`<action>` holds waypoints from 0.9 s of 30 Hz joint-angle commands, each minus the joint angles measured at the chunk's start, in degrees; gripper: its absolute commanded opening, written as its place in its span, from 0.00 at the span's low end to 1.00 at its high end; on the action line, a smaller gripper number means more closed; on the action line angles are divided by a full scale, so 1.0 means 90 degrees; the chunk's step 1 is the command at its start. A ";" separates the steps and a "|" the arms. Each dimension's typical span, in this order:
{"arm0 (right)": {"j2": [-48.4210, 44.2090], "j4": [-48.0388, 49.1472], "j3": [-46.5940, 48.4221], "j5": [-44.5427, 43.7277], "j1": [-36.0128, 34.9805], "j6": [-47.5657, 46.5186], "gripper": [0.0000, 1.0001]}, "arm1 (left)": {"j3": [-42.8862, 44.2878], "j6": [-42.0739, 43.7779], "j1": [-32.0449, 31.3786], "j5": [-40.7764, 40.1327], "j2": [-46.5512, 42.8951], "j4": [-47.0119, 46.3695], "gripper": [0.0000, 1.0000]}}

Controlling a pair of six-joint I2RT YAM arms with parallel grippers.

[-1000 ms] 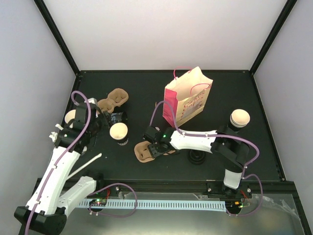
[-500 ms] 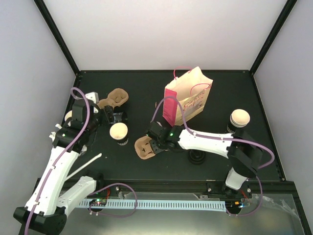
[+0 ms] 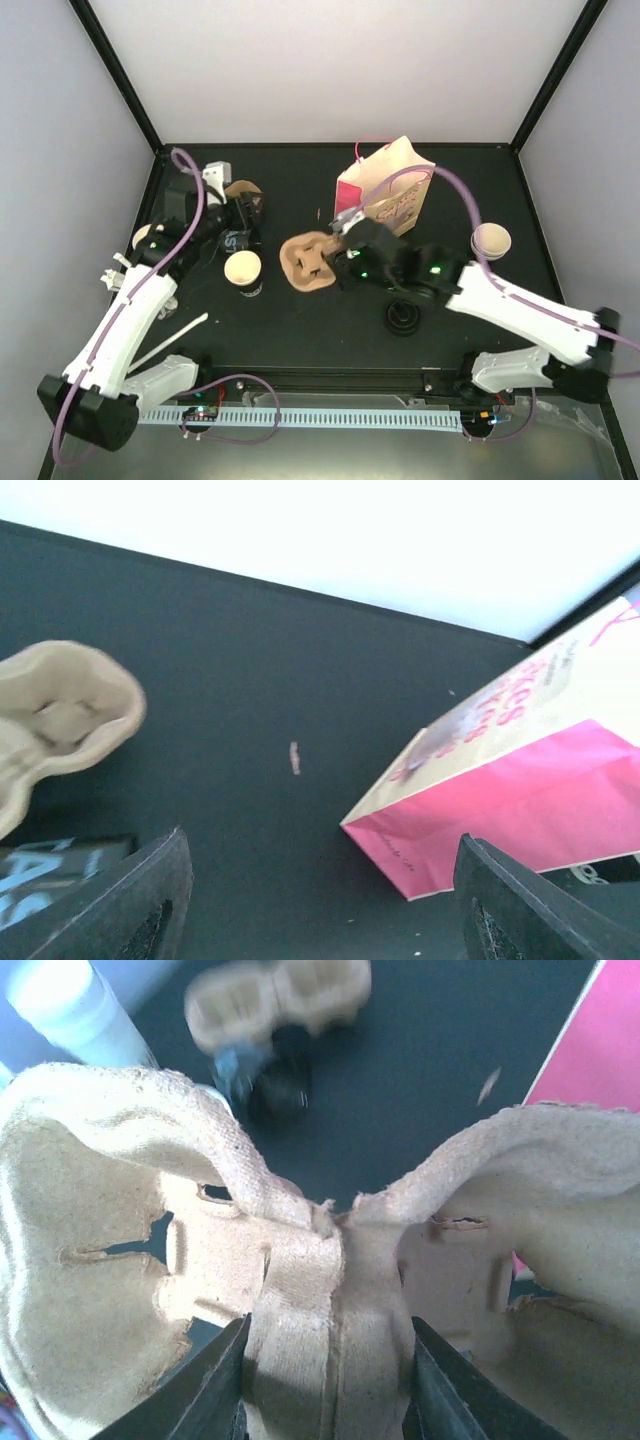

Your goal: Pack the takeout coffee

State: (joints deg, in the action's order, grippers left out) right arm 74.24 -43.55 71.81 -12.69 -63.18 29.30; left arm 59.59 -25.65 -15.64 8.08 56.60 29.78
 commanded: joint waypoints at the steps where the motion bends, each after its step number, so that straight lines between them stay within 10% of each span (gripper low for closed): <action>1: -0.1019 -0.0527 0.0731 -0.0768 0.0205 -0.0441 0.40 | 0.0693 0.0188 -0.0463 0.0644 0.0660 -0.1070 0.74; 17: -0.2301 -0.0172 0.1471 -0.5226 0.0524 -0.1851 0.38 | 0.3640 0.2614 -0.1932 0.0564 0.4072 -0.1027 0.73; 27: -0.2190 0.0938 0.1487 -0.5919 0.0592 -0.2889 0.38 | 0.5178 0.3002 -0.1928 0.0989 0.5558 -0.0293 0.69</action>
State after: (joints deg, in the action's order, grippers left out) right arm 53.58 -40.60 84.09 -60.18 -58.70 7.90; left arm 99.55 -1.80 -33.01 13.82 102.54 22.15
